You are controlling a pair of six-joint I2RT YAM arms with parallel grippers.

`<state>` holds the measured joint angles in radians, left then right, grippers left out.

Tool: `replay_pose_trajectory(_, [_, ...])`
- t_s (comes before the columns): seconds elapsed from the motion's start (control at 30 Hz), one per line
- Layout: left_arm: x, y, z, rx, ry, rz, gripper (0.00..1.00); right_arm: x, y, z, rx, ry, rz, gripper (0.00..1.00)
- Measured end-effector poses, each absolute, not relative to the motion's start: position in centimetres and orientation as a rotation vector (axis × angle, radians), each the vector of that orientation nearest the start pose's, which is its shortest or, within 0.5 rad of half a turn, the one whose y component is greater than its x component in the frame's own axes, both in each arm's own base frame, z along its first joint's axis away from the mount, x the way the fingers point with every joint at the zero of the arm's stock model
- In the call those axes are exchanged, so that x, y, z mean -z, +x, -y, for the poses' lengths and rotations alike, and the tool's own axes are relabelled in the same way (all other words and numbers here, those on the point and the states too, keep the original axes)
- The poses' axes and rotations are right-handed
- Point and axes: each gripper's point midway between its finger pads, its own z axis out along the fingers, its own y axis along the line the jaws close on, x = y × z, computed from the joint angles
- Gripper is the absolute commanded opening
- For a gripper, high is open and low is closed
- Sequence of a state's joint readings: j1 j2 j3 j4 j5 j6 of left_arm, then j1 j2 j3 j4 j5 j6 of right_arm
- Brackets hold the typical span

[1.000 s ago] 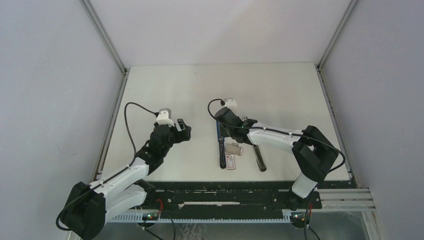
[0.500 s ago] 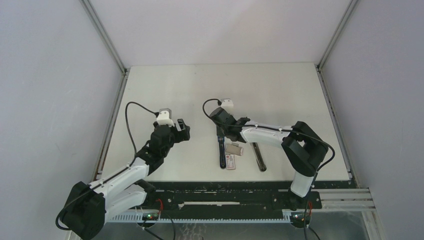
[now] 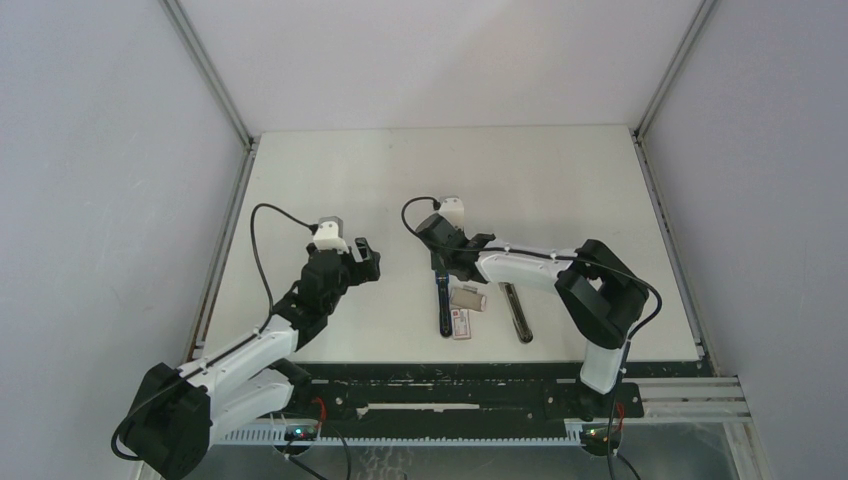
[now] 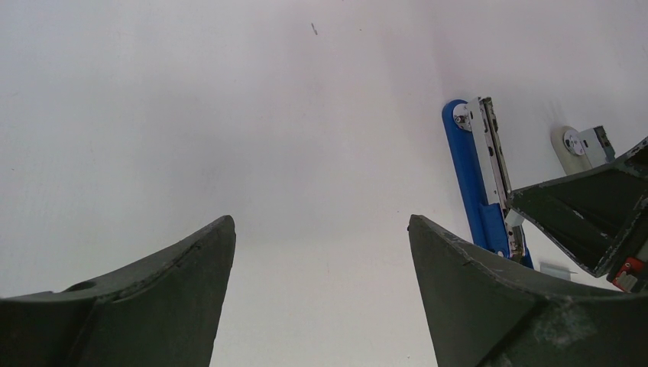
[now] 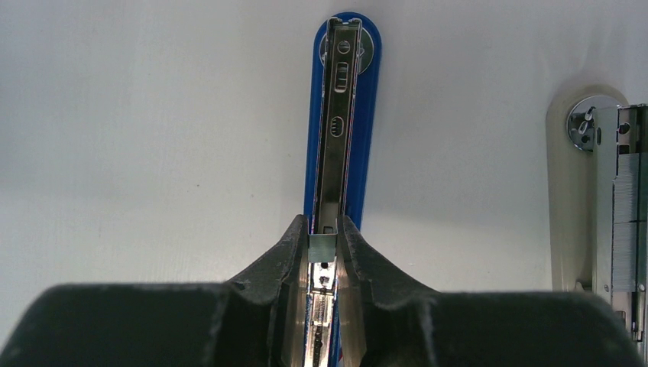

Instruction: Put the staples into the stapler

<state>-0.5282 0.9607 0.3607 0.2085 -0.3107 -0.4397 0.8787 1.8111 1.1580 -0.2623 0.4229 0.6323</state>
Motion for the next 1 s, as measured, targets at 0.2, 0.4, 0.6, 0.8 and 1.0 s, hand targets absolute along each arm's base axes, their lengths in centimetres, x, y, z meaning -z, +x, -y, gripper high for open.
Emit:
replay_pose_trajectory(0.2, [-11.21, 29.35, 12.84, 0.332, -0.112, -1.954, 0.88, -5.05, 31.72, -30.26, -0.163, -0.120, -2.386, 0.16])
replay_pose_trajectory(0.4, [-11.20, 29.35, 12.84, 0.332, -0.111, -1.954, 0.88, -5.06, 31.78, -30.14, -0.154, -0.118, -2.383, 0.16])
replay_pose_trajectory(0.6, [-11.20, 29.35, 12.84, 0.332, -0.111, -1.954, 0.88, -5.27, 31.83, -30.09, -0.145, -0.122, -2.385, 0.16])
replay_pose_trajectory(0.8, [-11.20, 29.35, 12.84, 0.332, -0.111, -1.954, 0.88, -5.96, 32.28, -30.22, -0.139, -0.117, -2.368, 0.16])
replay_pose_trajectory(1.0, [-11.20, 29.35, 12.84, 0.332, -0.111, -1.954, 0.89, -5.85, 32.20, -29.90, -0.119, -0.123, -2.372, 0.15])
